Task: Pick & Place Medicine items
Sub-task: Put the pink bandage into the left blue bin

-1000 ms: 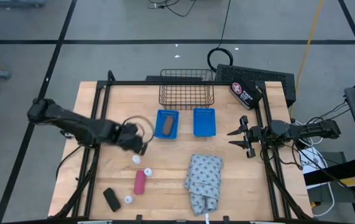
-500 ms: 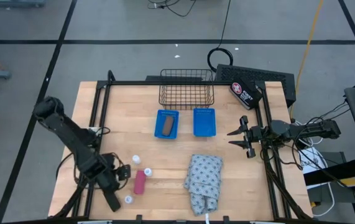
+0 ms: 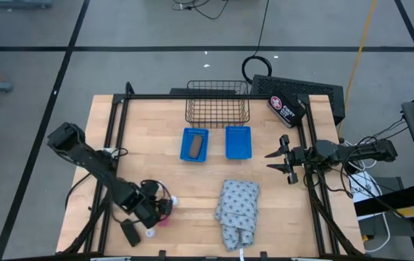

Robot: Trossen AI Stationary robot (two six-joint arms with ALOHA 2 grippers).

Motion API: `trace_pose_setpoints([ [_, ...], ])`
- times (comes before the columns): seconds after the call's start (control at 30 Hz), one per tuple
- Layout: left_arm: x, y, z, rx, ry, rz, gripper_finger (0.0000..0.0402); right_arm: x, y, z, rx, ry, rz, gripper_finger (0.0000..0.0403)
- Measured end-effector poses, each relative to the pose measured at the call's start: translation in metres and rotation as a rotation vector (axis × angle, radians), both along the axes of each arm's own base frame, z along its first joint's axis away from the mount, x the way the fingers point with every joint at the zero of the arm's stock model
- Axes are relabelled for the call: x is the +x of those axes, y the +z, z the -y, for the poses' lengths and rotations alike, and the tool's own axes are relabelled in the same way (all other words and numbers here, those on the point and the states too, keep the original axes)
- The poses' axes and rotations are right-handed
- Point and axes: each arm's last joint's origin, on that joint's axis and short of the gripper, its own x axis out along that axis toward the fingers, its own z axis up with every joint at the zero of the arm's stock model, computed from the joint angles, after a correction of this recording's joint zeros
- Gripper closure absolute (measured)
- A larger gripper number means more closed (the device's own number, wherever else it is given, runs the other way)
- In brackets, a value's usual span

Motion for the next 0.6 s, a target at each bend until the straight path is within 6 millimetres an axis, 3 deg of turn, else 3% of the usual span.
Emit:
trace_pose_setpoints([
  [0.33, 0.018, -0.031, 0.006, -0.095, -0.050, -0.103, 0.0140, 0.000, 0.000, 0.000, 0.000, 0.000, 0.000, 0.0264],
  [0.6, 0.019, -0.034, 0.006, -0.106, -0.026, -0.119, 0.0140, 0.000, 0.000, 0.000, 0.000, 0.000, 0.000, 0.0264],
])
